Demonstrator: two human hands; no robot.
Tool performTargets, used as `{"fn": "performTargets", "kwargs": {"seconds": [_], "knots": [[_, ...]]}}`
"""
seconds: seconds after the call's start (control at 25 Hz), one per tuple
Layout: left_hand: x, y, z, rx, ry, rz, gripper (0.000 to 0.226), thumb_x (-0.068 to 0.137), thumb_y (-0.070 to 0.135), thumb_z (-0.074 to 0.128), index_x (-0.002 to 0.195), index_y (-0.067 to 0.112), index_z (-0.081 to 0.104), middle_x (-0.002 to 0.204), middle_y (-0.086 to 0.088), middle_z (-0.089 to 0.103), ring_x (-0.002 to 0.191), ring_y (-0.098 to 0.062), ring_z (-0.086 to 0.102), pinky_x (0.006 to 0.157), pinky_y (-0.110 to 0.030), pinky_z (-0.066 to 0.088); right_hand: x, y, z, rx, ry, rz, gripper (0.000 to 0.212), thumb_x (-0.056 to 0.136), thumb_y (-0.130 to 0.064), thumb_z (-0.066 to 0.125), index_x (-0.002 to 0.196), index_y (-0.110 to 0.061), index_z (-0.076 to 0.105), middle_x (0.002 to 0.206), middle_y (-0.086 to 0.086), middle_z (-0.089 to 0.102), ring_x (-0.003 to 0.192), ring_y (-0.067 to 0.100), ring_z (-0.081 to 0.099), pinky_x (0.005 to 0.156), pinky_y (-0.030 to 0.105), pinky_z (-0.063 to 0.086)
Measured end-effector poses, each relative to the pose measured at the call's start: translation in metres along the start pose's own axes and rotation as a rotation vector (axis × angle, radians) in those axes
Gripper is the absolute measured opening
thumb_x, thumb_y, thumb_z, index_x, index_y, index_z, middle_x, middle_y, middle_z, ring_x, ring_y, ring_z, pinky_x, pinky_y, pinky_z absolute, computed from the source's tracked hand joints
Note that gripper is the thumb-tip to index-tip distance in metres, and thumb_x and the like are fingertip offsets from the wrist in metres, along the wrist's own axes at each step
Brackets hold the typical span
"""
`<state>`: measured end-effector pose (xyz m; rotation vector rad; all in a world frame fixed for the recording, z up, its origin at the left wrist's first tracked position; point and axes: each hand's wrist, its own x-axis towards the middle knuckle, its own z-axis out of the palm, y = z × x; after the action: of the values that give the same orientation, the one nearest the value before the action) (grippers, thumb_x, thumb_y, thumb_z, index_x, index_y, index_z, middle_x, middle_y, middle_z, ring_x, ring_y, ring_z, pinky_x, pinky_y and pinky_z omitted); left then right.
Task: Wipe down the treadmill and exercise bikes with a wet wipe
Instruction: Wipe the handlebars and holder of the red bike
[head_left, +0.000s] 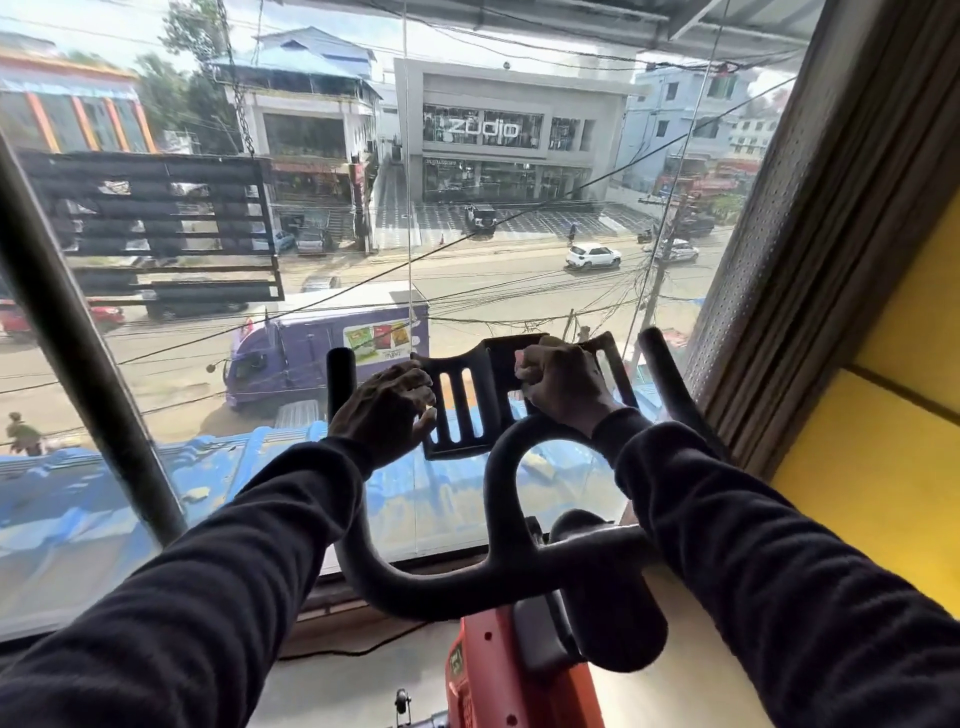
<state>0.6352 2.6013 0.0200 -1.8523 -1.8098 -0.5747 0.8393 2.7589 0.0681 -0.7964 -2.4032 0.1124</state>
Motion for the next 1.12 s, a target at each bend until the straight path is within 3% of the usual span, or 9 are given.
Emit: {"fn": "performTargets", "kwargs": {"seconds": [0.16,0.24,0.36,0.52,0.72,0.88,0.92,1.04,1.12], "knots": [[0.000,-0.002,0.000,0.006,-0.024,-0.007,0.007,0.083,0.016,0.072,0.083,0.009,0.072,0.098,-0.007,0.069,0.104,-0.028,0.064,0.092,-0.036,0.050,-0.011,0.003,0.002,0.050,0.029,0.066,0.003,0.084,-0.017,0.067,0.083,-0.014,0.070,0.087,0.005,0.066,0.083,0.027,0.063,0.073,0.029,0.045],[0.010,0.009,0.001,-0.023,-0.047,-0.088,0.015,0.087,0.020,0.068,0.092,0.007,0.072,0.099,-0.009,0.068,0.102,-0.029,0.062,0.094,-0.039,0.047,-0.015,0.002,0.004,0.040,0.063,0.113,0.006,0.087,-0.016,0.064,0.089,-0.013,0.068,0.093,0.008,0.064,0.085,0.030,0.062,0.073,0.031,0.044],[0.034,0.040,0.005,-0.100,-0.071,-0.122,0.044,0.089,0.030,0.066,0.127,0.008,0.061,0.124,-0.012,0.061,0.115,-0.031,0.054,0.101,-0.042,0.043,-0.022,-0.002,0.008,0.058,0.041,0.126,0.006,0.087,-0.016,0.063,0.090,-0.014,0.068,0.094,0.005,0.061,0.086,0.030,0.061,0.079,0.035,0.048],[0.042,0.043,0.018,-0.152,-0.110,-0.074,0.059,0.094,0.039,0.056,0.146,0.014,0.044,0.152,-0.010,0.041,0.132,-0.036,0.041,0.112,-0.046,0.035,-0.033,0.002,0.003,0.110,0.001,0.091,0.016,0.085,-0.024,0.068,0.076,-0.011,0.069,0.079,-0.003,0.058,0.077,0.021,0.057,0.088,0.038,0.044],[0.036,0.031,0.031,-0.230,-0.063,-0.016,0.065,0.093,0.053,0.039,0.148,0.018,0.042,0.152,-0.007,0.043,0.124,-0.031,0.049,0.105,-0.042,0.040,0.000,-0.007,0.004,0.065,0.213,0.314,0.012,0.085,-0.021,0.069,0.081,-0.011,0.075,0.086,0.009,0.070,0.083,0.027,0.064,0.074,0.031,0.047],[0.037,0.024,0.042,-0.275,-0.022,0.002,0.062,0.095,0.051,0.045,0.148,0.022,0.041,0.158,0.000,0.035,0.133,-0.026,0.045,0.108,-0.042,0.040,-0.018,-0.020,0.009,0.125,-0.047,0.104,0.007,0.077,-0.016,0.077,0.077,-0.010,0.073,0.074,-0.005,0.061,0.066,0.011,0.056,0.064,0.020,0.040],[0.037,0.023,0.045,-0.279,-0.022,0.002,0.062,0.095,0.052,0.044,0.149,0.022,0.041,0.159,0.000,0.034,0.134,-0.026,0.045,0.108,-0.042,0.040,-0.018,-0.017,0.004,0.099,-0.066,0.103,0.008,0.077,-0.018,0.078,0.077,-0.011,0.074,0.075,-0.005,0.062,0.068,0.011,0.056,0.065,0.022,0.042],[0.036,0.025,0.044,-0.294,-0.035,-0.017,0.063,0.094,0.053,0.039,0.148,0.021,0.043,0.158,-0.001,0.034,0.130,-0.029,0.047,0.106,-0.043,0.041,-0.006,-0.010,-0.003,-0.038,0.134,0.195,0.003,0.078,-0.017,0.076,0.081,-0.017,0.077,0.085,0.001,0.067,0.080,0.018,0.061,0.073,0.030,0.049],[0.035,0.027,0.043,-0.308,-0.029,-0.017,0.065,0.093,0.054,0.037,0.148,0.021,0.043,0.158,-0.003,0.035,0.126,-0.032,0.049,0.103,-0.043,0.040,-0.012,-0.015,0.000,-0.064,0.129,0.201,0.011,0.079,-0.010,0.073,0.086,-0.016,0.077,0.085,-0.001,0.067,0.081,0.020,0.063,0.076,0.032,0.051]]}}
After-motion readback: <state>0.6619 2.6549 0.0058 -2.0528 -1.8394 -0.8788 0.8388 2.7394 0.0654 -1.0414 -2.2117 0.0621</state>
